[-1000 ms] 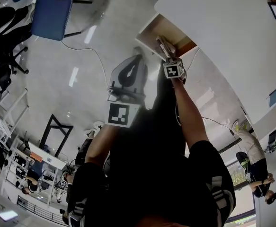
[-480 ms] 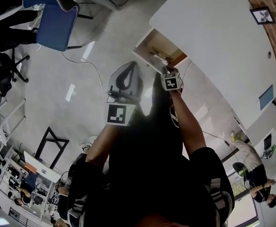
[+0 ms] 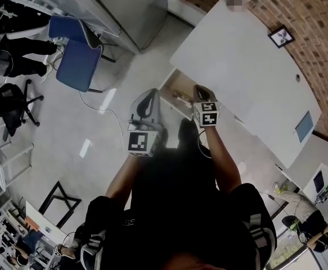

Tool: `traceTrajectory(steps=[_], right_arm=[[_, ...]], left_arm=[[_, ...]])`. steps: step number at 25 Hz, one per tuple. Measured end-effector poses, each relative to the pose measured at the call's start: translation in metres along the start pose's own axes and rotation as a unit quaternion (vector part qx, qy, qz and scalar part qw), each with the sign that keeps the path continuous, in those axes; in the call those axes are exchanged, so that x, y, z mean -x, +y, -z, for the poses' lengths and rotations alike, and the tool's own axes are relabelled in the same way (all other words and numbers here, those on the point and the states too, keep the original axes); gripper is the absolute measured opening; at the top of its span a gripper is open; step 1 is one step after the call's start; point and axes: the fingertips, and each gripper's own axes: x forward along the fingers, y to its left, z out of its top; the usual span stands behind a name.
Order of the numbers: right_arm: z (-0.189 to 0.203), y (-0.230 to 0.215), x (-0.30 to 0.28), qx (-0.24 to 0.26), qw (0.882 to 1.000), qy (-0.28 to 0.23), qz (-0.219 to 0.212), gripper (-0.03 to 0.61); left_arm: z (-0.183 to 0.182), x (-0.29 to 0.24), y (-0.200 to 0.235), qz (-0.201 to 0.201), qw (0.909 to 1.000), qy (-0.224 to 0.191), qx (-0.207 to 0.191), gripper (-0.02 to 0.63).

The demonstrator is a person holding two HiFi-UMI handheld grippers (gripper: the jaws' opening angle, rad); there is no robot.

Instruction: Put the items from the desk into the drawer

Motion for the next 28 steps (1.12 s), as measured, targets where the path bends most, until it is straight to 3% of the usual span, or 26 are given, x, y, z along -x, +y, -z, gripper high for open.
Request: traceTrajectory(steps=[5, 11, 15, 28], right_arm=[[-0.094, 0.005, 0.058, 0.018, 0.993, -0.115, -0.001, 0.006], [-0.151, 0.029, 0.131, 0.053, 0.978, -0.202, -0.013, 0.005], [-0.158, 0.036, 0.163, 0.06, 0.971, -0.231, -0.005, 0.005], [-0.153, 0.044, 0.171, 0.055, 0.97, -0.236, -0.019, 0.0]], left_arm=[[-0.03, 0.003, -0.003, -0.006, 0.9993, -0.034, -0.015, -0.003], [-0.046, 0.009, -0.005, -0.014, 0.9985, -0.049, -0.02, -0.004], [-0.046, 0.013, -0.011, -0.012, 0.9985, -0.051, -0.018, -0.003], [-0.04, 0.016, -0.022, -0.003, 0.9989, -0.043, -0.02, -0.003]])
